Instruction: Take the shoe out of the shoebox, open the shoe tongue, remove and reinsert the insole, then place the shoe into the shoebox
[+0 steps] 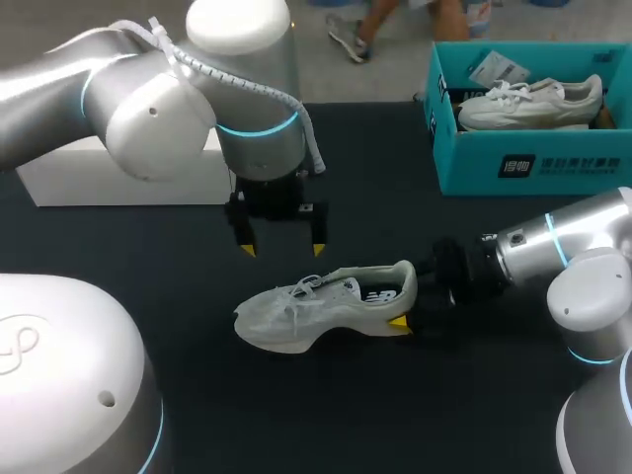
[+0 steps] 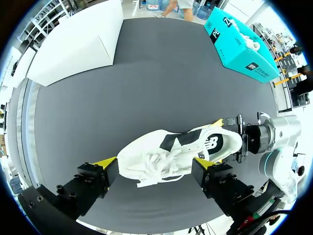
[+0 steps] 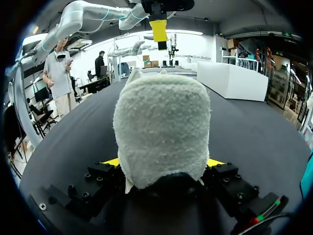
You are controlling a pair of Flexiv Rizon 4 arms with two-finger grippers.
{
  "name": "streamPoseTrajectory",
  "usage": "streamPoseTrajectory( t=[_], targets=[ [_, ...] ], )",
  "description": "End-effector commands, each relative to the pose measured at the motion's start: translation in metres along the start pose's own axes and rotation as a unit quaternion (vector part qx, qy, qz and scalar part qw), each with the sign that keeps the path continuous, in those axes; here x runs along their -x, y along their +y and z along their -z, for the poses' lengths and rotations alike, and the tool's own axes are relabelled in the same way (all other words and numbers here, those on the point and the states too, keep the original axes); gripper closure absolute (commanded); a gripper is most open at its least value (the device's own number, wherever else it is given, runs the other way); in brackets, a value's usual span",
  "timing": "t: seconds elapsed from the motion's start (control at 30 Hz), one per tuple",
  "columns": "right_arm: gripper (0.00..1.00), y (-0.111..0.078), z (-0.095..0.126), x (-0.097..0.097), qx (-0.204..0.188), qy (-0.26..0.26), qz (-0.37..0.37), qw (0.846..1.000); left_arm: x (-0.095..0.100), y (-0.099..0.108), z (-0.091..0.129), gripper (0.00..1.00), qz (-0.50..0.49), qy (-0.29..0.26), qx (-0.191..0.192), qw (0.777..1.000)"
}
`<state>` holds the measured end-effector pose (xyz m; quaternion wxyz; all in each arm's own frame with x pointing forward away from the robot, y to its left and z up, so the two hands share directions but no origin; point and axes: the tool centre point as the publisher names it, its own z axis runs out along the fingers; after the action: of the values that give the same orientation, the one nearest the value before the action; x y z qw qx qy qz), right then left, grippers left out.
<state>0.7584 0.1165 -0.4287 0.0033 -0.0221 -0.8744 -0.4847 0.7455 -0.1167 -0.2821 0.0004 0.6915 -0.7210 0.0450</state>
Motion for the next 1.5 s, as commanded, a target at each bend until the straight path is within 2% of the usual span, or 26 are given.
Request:
streamPoseTrajectory(
  t=[0.03,0.43,0.67,0.93,1.23,1.5],
  targets=[
    [1.0,-0.003,-0.005,0.003,-0.002,0.0,-0.001,1.0,-0.02,-0.001,-0.012,0.0,0.002,-0.009,0.004,1.0],
    [1.0,-0.003,-0.005,0.003,-0.002,0.0,-0.001,1.0,-0.055,0.007,-0.041,0.0,-0.004,-0.028,0.007,1.0],
    [1.0,-0.003,-0.005,0.003,-0.002,0.0,-0.001,1.0,-0.067,0.016,-0.055,0.0,-0.017,-0.045,0.012,0.999],
    [1.0,-0.003,-0.005,0.003,-0.002,0.0,-0.001,1.0,-0.086,0.015,-0.066,0.0,-0.013,-0.058,0.005,0.998],
    [1.0,-0.003,-0.005,0.003,-0.002,0.0,-0.001,1.0,-0.082,0.006,-0.08,0.0,0.011,-0.09,-0.015,0.996],
    [1.0,-0.003,-0.005,0.003,-0.002,0.0,-0.001,1.0,-0.061,0.005,-0.089,0.0,0.021,-0.119,-0.021,0.992]
  ],
)
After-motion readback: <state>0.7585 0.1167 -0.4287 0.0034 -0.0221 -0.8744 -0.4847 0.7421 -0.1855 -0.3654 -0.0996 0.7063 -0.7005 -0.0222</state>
